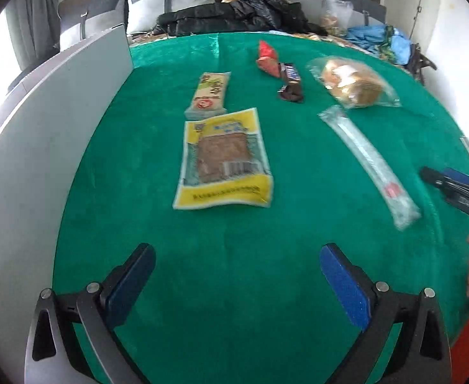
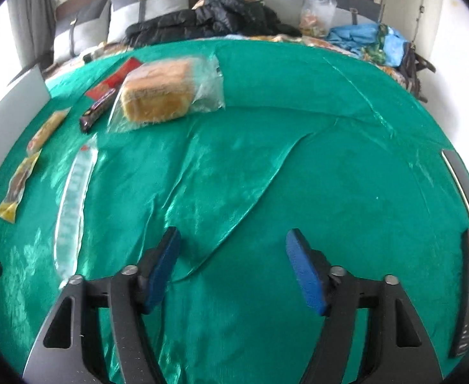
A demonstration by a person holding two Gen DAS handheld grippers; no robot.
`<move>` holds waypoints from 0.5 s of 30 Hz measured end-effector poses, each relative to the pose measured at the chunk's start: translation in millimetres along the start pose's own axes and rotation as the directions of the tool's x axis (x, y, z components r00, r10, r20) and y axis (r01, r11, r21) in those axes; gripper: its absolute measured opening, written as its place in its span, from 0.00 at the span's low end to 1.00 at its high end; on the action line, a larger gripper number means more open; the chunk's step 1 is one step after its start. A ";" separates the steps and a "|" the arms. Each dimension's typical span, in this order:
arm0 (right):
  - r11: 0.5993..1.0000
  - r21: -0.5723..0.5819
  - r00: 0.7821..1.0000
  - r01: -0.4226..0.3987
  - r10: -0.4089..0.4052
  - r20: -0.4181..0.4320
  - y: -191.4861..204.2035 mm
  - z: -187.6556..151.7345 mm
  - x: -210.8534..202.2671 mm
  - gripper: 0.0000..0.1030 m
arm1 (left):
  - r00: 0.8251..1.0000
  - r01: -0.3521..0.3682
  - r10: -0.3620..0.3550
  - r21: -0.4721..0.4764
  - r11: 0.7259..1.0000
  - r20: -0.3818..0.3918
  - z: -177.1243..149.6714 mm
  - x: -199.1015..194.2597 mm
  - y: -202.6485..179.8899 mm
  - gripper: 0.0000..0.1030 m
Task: Organize snacks
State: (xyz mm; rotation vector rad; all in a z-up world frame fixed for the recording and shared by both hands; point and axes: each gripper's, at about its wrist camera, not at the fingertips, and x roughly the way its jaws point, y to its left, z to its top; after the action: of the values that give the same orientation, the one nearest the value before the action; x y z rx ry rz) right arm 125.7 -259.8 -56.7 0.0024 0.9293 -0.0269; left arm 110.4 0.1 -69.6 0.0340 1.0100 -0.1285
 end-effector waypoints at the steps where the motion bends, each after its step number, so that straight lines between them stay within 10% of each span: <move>1: 1.000 0.009 1.000 0.002 -0.003 0.007 1.9 -1.4 -1.8 0.79 | 1.000 -0.004 0.004 -0.004 1.000 -0.006 0.6 6.0 3.6 0.98; 15: 1.000 0.018 1.000 0.018 -0.018 0.006 11.6 -7.3 -13.2 0.82 | 0.998 -0.027 0.028 -0.015 1.000 0.065 -5.7 11.8 7.0 1.00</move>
State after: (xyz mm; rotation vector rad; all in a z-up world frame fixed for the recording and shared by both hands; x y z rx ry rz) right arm 112.3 -247.8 -50.7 0.0109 0.9225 -0.0518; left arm 112.6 6.4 -82.8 0.0307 0.9449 -0.0972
